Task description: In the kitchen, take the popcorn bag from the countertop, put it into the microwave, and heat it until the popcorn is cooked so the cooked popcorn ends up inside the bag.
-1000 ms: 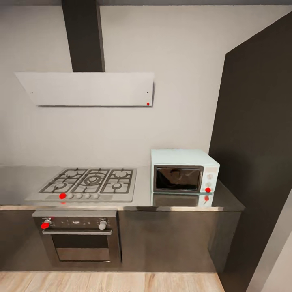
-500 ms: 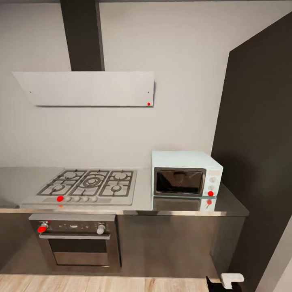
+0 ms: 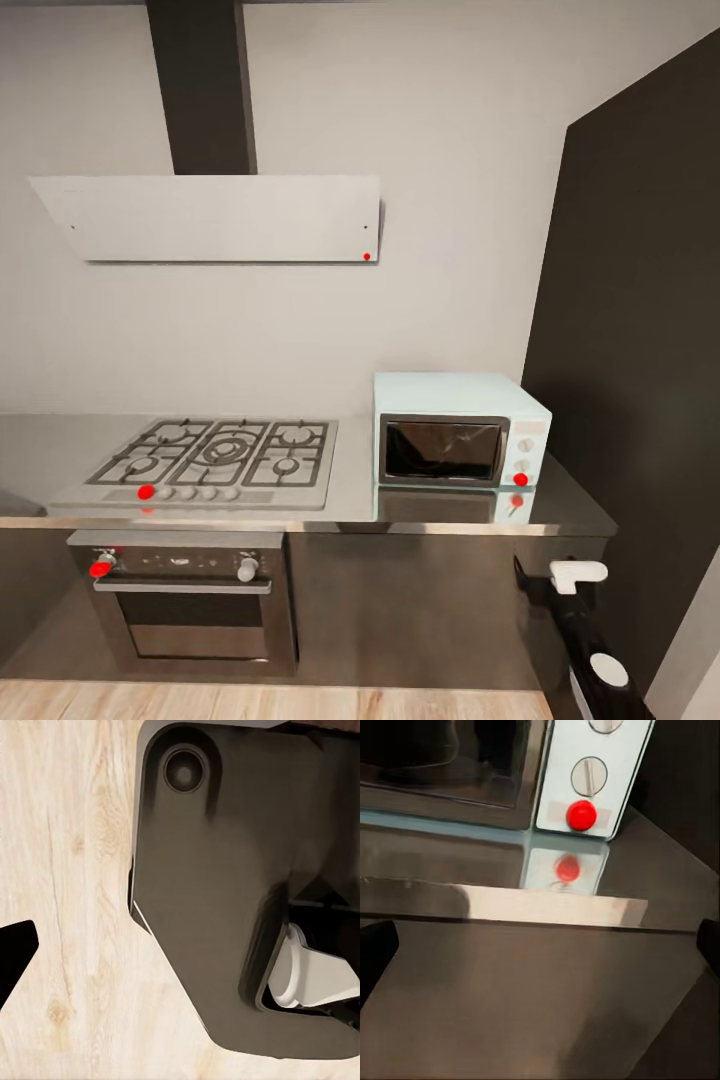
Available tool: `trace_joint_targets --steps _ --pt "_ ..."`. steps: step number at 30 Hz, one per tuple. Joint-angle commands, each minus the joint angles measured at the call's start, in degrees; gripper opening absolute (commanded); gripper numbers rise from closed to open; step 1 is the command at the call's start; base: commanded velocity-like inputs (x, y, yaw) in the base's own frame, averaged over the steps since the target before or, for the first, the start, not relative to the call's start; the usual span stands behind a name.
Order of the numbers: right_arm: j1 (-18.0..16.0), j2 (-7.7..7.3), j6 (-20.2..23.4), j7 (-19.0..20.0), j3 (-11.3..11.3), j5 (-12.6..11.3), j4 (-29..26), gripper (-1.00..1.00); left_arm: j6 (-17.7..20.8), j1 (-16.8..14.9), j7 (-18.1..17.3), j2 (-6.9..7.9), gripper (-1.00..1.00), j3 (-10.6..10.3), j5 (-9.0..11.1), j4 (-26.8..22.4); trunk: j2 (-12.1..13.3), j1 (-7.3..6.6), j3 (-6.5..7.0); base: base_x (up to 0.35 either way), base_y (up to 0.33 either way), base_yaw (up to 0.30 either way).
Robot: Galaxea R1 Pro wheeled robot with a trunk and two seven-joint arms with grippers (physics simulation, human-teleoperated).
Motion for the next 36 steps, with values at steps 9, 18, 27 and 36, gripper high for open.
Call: trace_joint_targets --steps 9,18,27,36 --pt "-9.25 0.04 12.17 0.2 -0.13 -0.13 -2.06 1.0 0.35 0.02 0.02 0.0 1.0 0.41 0.07 -0.11 -0.03 0.02 -0.02 0.011 0.0 0.0" --pt "-15.57 -0.21 24.17 0.08 -0.14 -0.15 -2.03 1.0 0.35 0.02 0.02 -0.08 1.0 0.32 0.06 -0.11 -0.03 0.02 -0.02 0.269 -0.029 0.0" --pt "-15.63 -0.54 24.16 0.23 -0.39 -0.32 4.95 1.0 0.35 0.02 0.02 -0.02 1.0 0.4 0.06 -0.11 -0.03 0.02 -0.02 0.069 -0.052 0.0" --pt "-15.62 -2.76 17.73 2.34 -3.19 -0.34 9.39 1.0 0.35 0.02 0.02 -0.01 1.0 0.41 0.07 -0.11 -0.03 0.02 -0.02 0.001 -0.001 0.0"
